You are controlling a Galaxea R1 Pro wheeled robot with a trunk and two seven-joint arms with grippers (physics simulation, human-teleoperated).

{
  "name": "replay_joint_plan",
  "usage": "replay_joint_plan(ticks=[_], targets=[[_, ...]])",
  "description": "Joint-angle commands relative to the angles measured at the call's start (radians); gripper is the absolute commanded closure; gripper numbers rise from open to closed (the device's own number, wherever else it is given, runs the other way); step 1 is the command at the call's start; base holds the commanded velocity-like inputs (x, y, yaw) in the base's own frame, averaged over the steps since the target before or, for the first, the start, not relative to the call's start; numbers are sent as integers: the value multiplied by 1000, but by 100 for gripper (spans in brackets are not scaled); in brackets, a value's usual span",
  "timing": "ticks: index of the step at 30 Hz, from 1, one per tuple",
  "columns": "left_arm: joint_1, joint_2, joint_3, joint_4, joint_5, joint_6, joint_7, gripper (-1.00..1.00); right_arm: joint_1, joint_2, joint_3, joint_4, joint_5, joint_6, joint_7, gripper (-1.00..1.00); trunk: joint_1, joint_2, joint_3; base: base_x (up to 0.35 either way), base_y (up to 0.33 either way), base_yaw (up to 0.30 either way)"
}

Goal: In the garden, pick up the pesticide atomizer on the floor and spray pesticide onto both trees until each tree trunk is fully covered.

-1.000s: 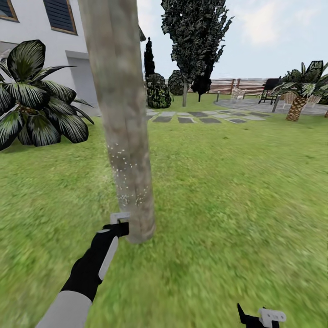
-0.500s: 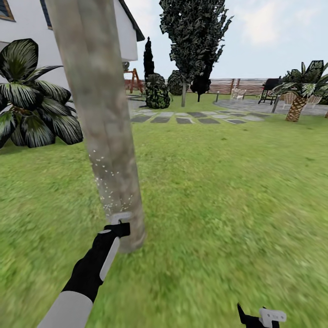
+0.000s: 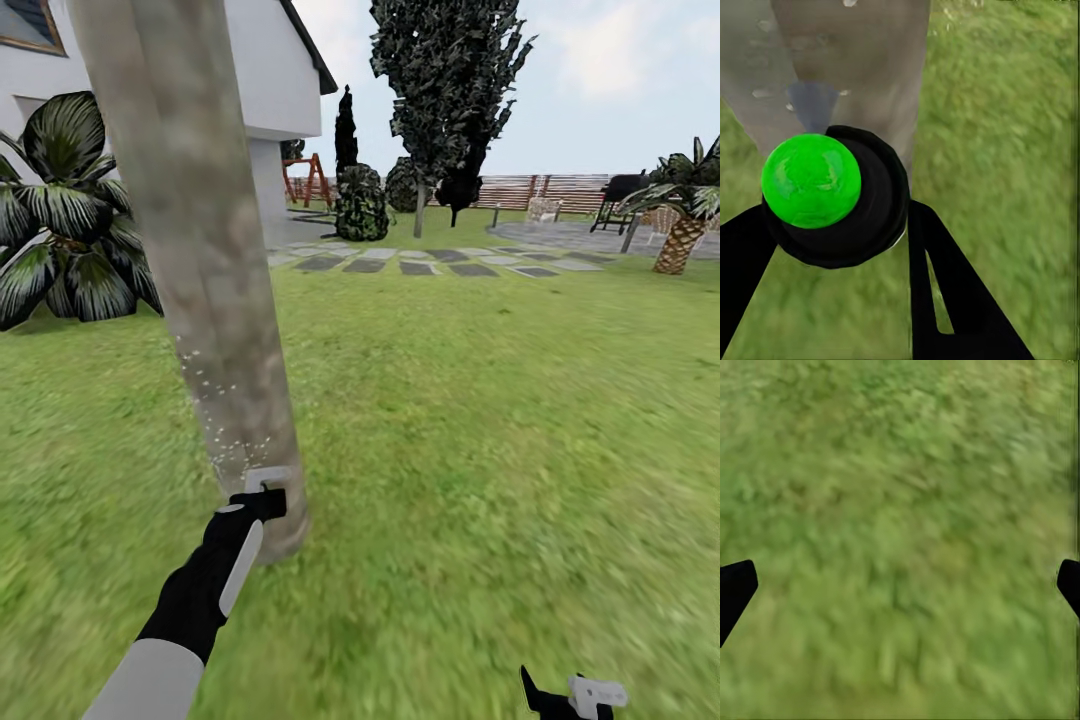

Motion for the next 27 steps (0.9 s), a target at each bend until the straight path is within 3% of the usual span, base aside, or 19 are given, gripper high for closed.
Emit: replay_joint_plan(ticks=[1,10,27], targets=[[0,0,0,0,0,0,0,100,0,0,0,0,0,0,0,-100,0,0,0,147,-268,2],[0,0,0,0,0,0,0,100,0,0,0,0,0,0,0,-100,0,0,0,31,-273,25],[0,0,0,0,0,0,0,100,0,0,0,0,0,0,0,-100,0,0,6,0,-275,257]])
